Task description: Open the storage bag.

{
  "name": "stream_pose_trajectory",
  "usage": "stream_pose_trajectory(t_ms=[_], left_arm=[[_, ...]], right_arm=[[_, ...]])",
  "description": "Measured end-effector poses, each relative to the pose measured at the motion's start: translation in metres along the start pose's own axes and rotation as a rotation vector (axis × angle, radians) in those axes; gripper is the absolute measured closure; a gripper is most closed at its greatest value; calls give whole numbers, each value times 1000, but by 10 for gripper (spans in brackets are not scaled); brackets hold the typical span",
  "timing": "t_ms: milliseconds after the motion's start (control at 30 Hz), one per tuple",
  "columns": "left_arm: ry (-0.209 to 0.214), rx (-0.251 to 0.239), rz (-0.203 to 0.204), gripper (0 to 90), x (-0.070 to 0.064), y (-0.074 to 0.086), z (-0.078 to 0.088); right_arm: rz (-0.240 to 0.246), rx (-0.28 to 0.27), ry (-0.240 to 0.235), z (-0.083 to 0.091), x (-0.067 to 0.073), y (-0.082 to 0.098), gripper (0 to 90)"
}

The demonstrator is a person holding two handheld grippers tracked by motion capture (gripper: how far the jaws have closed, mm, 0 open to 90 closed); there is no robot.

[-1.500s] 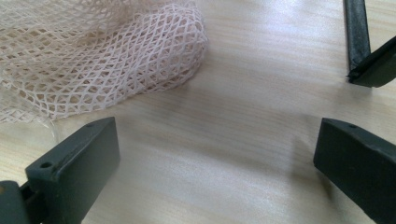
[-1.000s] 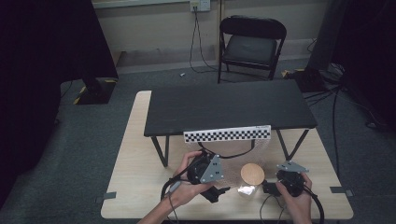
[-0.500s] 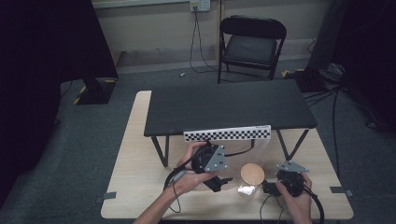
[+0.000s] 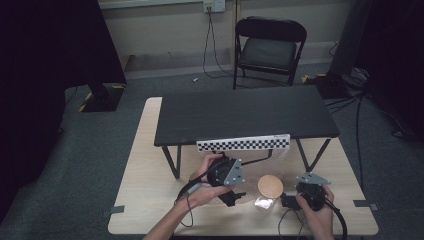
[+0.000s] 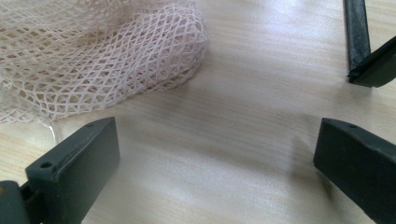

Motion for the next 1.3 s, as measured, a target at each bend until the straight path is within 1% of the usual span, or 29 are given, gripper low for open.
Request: stream_pose_trajectory(t_ms=[67,167,267,333,400,433,600,667,700,1033,1200,1300], left_arm=[[30,-2,-1,17,-3,-1,1],[48,9,-11,5,-7,-1,2],[69,7,-12,6,-10,-1,4],[99,-6,-10,5,-13,-2,7],[132,-21,-18,6,-14,-2,10],[149,-27,-13,6,-16,-2,13],[192,-41,-20,6,-21,-3,19],[200,-49,-13,5,-22,-5,21],[203,-43,-23,5,-23,-4,22],[244,-80,-25,5,-31,-11,35],[269,-112,-3,5,-32,-15,41],[272,-114,13,5,-33,-16,42]], right_arm=[[1,0,0,0,0,0,0],[0,0,0,0,0,0,0],[0,0,0,0,0,0,0],[0,0,0,0,0,0,0],[0,0,0,0,0,0,0],[0,0,0,0,0,0,0],[0,0,0,0,0,0,0],[0,0,0,0,0,0,0],[0,0,0,0,0,0,0],[0,0,0,0,0,0,0],[0,0,0,0,0,0,0],[0,0,0,0,0,0,0]])
Point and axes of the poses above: each handheld gripper's, and its own axes: z roughly backward along the jaws, y roughly out of its underside, x roughly to its left, the point moved 7 cm from there along -z, roughly forward along the jaws, and after that the axes turned 11 degrees about -z, right-handed, at the moved point
